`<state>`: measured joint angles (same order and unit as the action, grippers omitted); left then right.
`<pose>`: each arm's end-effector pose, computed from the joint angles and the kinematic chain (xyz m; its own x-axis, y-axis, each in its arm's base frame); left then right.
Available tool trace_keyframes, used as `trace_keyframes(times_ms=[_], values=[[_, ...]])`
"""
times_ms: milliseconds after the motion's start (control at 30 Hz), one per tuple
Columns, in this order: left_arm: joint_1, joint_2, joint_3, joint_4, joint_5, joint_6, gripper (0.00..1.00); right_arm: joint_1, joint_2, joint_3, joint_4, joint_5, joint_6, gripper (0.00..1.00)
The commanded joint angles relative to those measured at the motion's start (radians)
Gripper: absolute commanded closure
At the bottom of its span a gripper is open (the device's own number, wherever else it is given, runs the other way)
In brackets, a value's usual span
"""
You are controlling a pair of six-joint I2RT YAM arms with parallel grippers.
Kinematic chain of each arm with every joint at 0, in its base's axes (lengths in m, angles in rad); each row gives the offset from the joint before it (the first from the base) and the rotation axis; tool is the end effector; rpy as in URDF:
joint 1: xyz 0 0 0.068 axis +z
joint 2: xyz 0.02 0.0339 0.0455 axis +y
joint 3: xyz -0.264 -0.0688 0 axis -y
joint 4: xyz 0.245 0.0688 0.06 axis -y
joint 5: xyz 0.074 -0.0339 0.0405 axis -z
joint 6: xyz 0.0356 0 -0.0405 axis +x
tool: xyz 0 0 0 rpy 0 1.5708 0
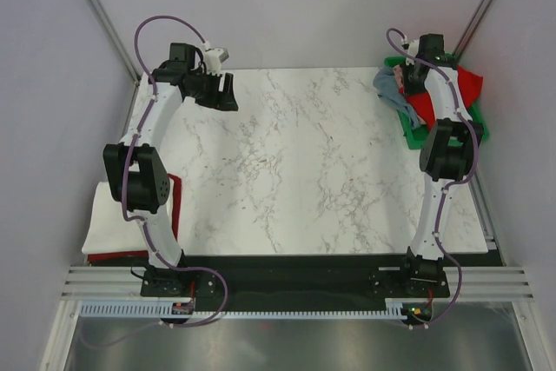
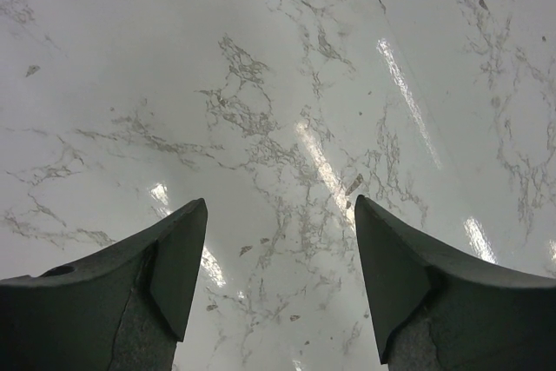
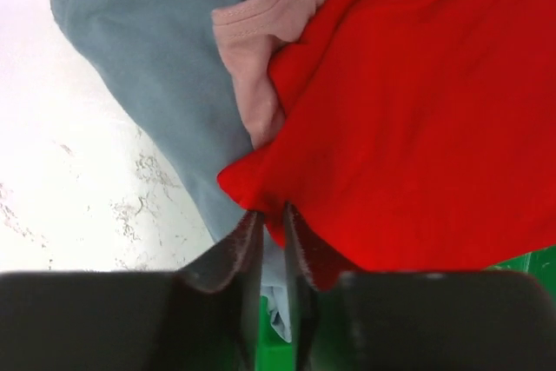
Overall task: Fold and stack the t-shirts
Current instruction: Grab the tshirt from the pile, then move the tshirt to the center of the board
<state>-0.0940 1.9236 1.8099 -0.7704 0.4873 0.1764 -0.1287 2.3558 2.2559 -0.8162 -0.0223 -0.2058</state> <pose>0.4248 -0.0568 0.3115 -0.6916 0.2209 -0.6877 0.5077 0.8259 -0.2452 0.5189 -0.0663 0.2486 -0.7935 -0.1033 -0.5997 -0.0483 0.9931 -0.1071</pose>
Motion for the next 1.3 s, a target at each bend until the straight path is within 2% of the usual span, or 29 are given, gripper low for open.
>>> trace_keyframes(times_ms=[0,67,133,167,400,467,567,700,900,1000,1133,1267], values=[[-0.006,-0.026,0.003,0.010,-0.018,0.040,0.24,-0.006,-0.023,0.033,0.020,0.036,0.003,0.80],[-0.006,-0.029,0.005,0.011,-0.019,0.041,0.24,-0.008,-0.058,0.030,0.022,0.042,0.002,0.87],[-0.006,-0.029,0.009,0.011,-0.019,0.040,0.23,-0.009,-0.107,0.028,0.020,0.042,-0.003,0.99],[-0.006,-0.028,0.012,0.011,-0.018,0.040,0.23,-0.009,-0.122,0.030,0.023,0.042,-0.012,1.00],[-0.004,-0.023,0.049,0.013,-0.021,0.041,0.23,-0.002,-0.303,0.028,0.026,-0.024,-0.092,1.00],[-0.004,-0.026,0.052,0.016,-0.036,0.034,0.23,0.027,-0.378,0.007,0.034,-0.037,-0.179,1.00],[0.010,-0.035,0.045,0.031,-0.061,-0.001,0.23,0.104,-0.488,-0.054,0.046,-0.033,-0.329,1.00],[0.046,-0.040,0.016,0.066,-0.067,-0.090,0.23,0.288,-0.604,-0.085,0.049,-0.022,-0.444,1.00],[0.059,-0.043,0.011,0.082,-0.082,-0.092,0.23,0.490,-0.667,-0.009,0.058,0.005,-0.411,1.00],[0.057,-0.064,-0.006,0.089,-0.093,-0.086,0.23,0.546,-0.668,0.059,0.066,-0.013,-0.385,1.00],[0.057,-0.089,-0.047,0.105,-0.124,-0.077,0.24,0.575,-0.662,0.136,0.118,-0.025,-0.343,1.00],[0.057,-0.106,-0.072,0.114,-0.145,-0.069,0.24,0.577,-0.678,0.104,0.183,-0.051,-0.322,1.00]])
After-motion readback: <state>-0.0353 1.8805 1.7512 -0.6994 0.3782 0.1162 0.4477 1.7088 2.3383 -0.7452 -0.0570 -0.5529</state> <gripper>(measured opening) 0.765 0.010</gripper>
